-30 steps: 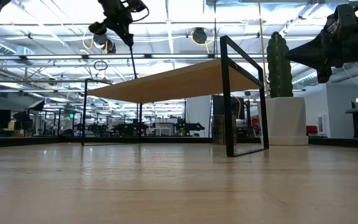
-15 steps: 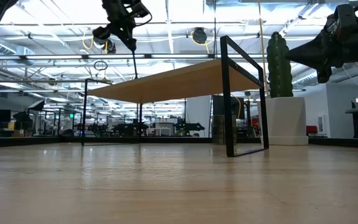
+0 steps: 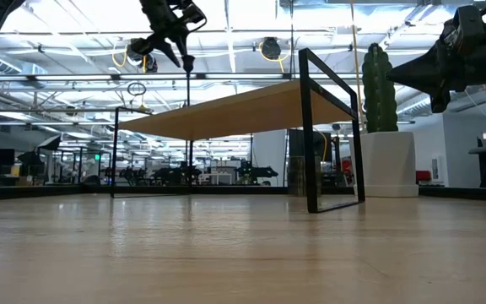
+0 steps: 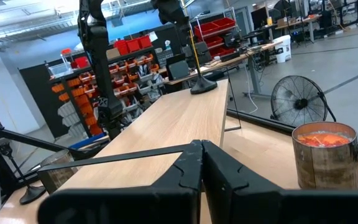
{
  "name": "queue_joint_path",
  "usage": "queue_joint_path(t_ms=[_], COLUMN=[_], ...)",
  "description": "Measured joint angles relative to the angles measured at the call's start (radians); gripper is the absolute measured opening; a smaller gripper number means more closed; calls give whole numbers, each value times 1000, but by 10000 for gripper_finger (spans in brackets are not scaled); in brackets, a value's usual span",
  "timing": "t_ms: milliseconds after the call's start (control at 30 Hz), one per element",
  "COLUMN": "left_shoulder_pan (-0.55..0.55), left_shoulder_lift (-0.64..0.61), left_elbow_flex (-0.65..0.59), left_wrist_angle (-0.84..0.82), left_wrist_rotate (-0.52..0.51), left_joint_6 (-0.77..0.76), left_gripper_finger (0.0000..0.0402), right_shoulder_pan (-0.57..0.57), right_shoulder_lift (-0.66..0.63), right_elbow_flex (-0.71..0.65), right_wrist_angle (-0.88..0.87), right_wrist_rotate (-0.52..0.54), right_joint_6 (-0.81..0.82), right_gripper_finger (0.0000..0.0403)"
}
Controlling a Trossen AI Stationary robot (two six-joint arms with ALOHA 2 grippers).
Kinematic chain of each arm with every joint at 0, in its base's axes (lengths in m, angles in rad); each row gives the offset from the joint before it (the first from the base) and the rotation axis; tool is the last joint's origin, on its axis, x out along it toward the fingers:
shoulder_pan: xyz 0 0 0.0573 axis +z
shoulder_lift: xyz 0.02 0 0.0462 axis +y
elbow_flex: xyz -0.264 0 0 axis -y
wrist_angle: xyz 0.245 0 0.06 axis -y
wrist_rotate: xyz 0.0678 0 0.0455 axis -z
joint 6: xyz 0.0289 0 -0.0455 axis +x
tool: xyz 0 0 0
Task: Pick & Place candle stick holders
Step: Put the top black candle holder on the shelf, then put the left black candle holder on the shelf
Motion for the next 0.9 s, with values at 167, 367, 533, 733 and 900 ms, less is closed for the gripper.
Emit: queue_joint_path(t_ms=[167, 367, 533, 733, 900], left_shoulder_pan=[7, 27, 39, -19, -117], left_shoulder_lift=[-8, -48, -117, -237, -328], left_elbow_flex=[0, 0, 0, 0, 0], left_wrist_angle=[19, 36, 35, 27, -6], left_wrist_rotate=[23, 106, 212, 293, 276], left_joint_6=[4, 19, 32, 52, 52], left_gripper_finger=[123, 135, 136, 136, 136], right_shoulder_pan=[0, 0, 0, 0, 0], right_shoulder_lift=[0, 0, 0, 0, 0], right_elbow_flex=[0, 0, 0, 0, 0], right_wrist_angle=[0, 0, 0, 0, 0], right_wrist_rotate=[0, 0, 0, 0, 0], right_joint_6=[0, 0, 0, 0, 0], right_gripper_finger=[4, 4, 4, 4, 4])
